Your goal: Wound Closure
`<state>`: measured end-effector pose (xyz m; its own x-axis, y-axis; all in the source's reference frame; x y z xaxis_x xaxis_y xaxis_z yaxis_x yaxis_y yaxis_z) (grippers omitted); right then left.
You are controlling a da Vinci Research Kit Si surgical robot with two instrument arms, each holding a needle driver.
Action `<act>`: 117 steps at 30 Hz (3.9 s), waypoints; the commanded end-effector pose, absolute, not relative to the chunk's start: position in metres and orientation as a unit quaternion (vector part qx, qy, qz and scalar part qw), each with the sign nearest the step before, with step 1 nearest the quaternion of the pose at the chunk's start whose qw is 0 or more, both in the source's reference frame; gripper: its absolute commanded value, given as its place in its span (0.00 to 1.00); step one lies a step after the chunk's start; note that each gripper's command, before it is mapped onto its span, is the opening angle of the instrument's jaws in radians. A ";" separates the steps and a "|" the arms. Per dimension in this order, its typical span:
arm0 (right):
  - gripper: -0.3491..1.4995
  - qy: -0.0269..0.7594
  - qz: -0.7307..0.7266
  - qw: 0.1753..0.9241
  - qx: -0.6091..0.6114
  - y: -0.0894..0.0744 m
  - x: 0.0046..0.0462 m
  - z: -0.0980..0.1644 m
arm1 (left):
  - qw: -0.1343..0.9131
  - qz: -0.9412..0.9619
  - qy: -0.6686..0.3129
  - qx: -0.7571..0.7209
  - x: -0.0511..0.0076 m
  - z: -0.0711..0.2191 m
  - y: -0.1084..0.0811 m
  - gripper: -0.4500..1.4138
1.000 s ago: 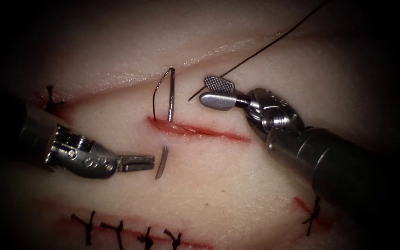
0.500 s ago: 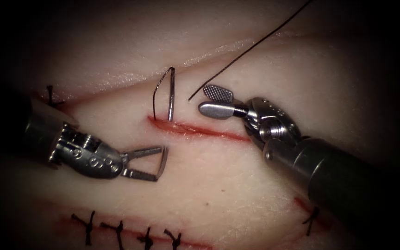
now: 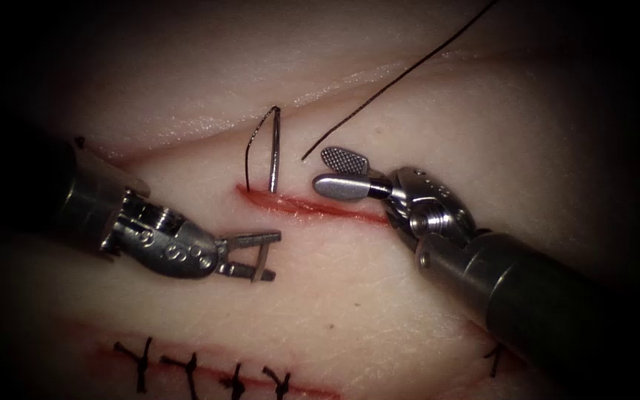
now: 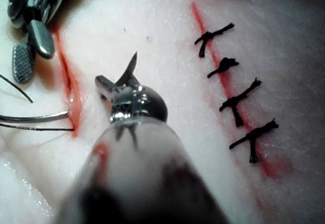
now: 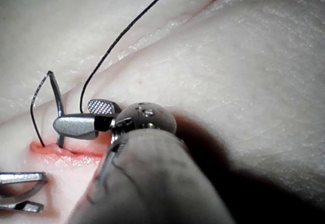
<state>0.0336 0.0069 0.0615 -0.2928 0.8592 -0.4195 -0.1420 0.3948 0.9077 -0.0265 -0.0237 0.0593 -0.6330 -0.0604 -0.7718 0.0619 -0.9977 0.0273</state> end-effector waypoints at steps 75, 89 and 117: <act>0.70 0.633 0.182 0.730 0.183 -0.001 0.0418 0.062 | -0.225 -0.705 0.370 0.562 -0.0212 0.044 -0.029 0.00; 0.44 0.608 0.166 0.758 0.168 -0.001 0.0411 0.064 | -0.175 -0.722 0.270 0.612 -0.0205 0.039 -0.028 0.00; 0.62 0.598 0.168 0.771 0.143 -0.001 0.0429 0.060 | -0.052 -0.804 0.027 0.592 -0.0205 0.036 -0.029 0.00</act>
